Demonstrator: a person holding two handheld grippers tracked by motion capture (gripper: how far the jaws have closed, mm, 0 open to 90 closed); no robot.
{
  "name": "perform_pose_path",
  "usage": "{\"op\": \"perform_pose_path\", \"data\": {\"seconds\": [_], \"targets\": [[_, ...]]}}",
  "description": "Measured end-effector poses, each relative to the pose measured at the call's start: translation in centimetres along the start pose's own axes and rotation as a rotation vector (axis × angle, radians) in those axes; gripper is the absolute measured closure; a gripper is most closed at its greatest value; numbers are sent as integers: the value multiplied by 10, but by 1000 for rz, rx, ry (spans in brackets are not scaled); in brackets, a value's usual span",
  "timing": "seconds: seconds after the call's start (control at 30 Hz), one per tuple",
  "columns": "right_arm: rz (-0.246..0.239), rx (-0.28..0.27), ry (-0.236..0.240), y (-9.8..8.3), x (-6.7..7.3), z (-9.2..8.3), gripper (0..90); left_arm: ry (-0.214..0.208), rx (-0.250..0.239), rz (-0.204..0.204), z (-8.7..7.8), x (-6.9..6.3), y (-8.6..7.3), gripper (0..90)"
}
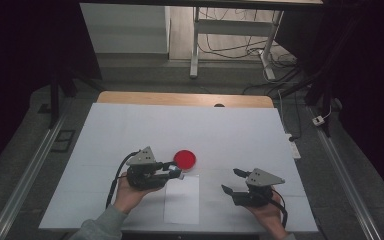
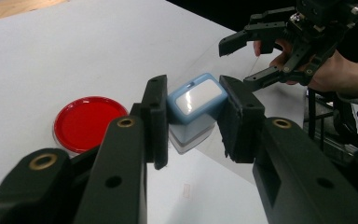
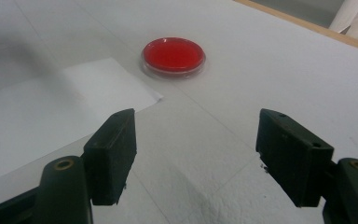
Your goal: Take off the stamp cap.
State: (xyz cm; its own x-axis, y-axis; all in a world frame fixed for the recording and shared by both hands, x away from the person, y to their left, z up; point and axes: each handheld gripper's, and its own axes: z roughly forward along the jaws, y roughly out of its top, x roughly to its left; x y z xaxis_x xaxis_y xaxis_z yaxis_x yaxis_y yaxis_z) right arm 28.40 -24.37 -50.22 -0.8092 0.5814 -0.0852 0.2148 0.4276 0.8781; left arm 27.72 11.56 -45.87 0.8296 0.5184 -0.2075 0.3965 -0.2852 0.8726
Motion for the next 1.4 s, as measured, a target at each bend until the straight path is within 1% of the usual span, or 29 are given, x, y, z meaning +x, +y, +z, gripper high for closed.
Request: {"op": "perform_pose_path", "data": {"seconds": [0.1, 0.13, 0.17, 0.47, 0.73, 0.77, 0.8, 0.87, 0.97, 1.1, 1.4], "targets": [[-7, 6, 6, 1, 2, 2, 285, 0, 0, 0, 0, 0, 0, 650], [-8, 7, 0, 1, 3, 2, 285, -1, 1, 0, 0, 0, 0, 650], [-8, 0, 11, 1, 4, 3, 285, -1, 1, 1, 0, 0, 0, 650], [-21, 8, 33, 4, 11, 11, 285, -2, 3, 0, 1, 0, 0, 650], [-25, 4, 46, 7, 14, 16, 286, -3, 4, -1, 2, -1, 0, 650], [-18, -4, 49, 7, 15, 17, 286, -3, 4, -1, 2, 0, 0, 650], [-24, 4, 51, 8, 15, 17, 286, -3, 4, -2, 2, 0, 0, 650], [-25, 4, 49, 9, 17, 19, 287, -3, 5, -1, 2, 0, -1, 650], [-30, 6, 58, 10, 18, 21, 291, -4, 6, -1, 2, 0, -1, 650], [-21, 0, 75, 12, 22, 25, 295, -4, 7, -1, 3, -1, -1, 650], [-32, -4, 87, 18, 28, 32, 305, -6, 12, 0, 5, -1, -1, 650]]}}
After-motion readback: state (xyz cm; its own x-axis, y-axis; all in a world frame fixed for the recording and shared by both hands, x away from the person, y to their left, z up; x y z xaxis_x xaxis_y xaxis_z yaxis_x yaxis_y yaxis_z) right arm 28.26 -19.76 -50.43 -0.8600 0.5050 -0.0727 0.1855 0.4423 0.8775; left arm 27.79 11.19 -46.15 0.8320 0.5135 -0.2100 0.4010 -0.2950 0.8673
